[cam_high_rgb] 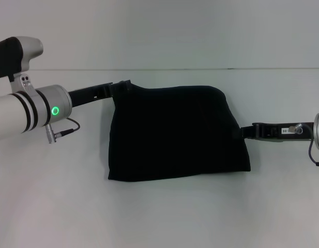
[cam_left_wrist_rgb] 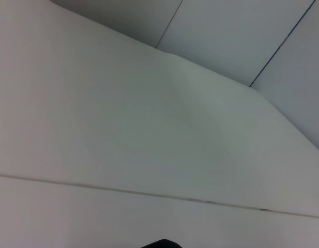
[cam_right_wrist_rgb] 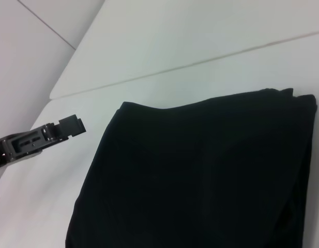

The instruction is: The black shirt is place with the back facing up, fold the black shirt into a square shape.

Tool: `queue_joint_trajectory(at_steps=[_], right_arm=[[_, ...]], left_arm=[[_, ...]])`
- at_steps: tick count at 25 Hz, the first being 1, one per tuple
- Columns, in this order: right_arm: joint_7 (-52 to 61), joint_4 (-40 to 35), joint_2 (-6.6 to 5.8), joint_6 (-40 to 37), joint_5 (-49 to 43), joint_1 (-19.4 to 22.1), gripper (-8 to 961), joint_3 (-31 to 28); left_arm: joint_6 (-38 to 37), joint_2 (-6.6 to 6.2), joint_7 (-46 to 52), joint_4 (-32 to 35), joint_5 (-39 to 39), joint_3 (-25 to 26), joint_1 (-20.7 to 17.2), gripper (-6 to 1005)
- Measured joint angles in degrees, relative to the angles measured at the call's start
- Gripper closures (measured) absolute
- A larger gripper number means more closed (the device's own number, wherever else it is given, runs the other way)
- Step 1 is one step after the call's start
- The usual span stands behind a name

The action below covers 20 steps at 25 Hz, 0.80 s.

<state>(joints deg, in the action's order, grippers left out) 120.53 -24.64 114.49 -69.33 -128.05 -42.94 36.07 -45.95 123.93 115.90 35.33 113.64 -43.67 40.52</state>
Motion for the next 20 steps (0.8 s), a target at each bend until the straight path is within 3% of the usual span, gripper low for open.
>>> queue_joint_trajectory(at_steps=[6, 7, 10, 11, 17, 20], right_arm=[[-1.3, -6.4, 0.60, 2.0, 2.7, 4.0, 858, -2.3], [-1.6, -7.8, 0.59, 2.1, 3.6, 4.7, 807, -2.8], [-3.8, -10.5, -0.54, -0.1, 8.0, 6.3, 656, -3.3], [-6.9, -10.8, -1.70, -3.0, 11.1, 6.4, 605, -3.4], [-15.0, -11.0, -3.46, -7.4, 11.8, 4.1, 470, -1.6], [-17.3, -11.1, -3.68, -7.4, 9.4, 1.6, 402, 2.0]], left_arm=[[-3.6, -0.41, 0.0, 1.5, 0.0, 0.3, 0.1, 242], [-5.0, -0.51, 0.0, 2.3, 0.0, 0.5, 0.1, 242], [-11.1, -0.61, -1.4, 5.3, 0.0, 1.3, 0.0, 242], [-14.2, -0.80, -3.0, 6.5, 0.0, 1.4, 0.0, 242], [-27.5, -2.80, -10.3, 10.3, 2.6, 1.0, 0.6, 242], [-30.7, -3.32, -12.5, 12.0, 5.1, 1.1, 0.8, 239]])
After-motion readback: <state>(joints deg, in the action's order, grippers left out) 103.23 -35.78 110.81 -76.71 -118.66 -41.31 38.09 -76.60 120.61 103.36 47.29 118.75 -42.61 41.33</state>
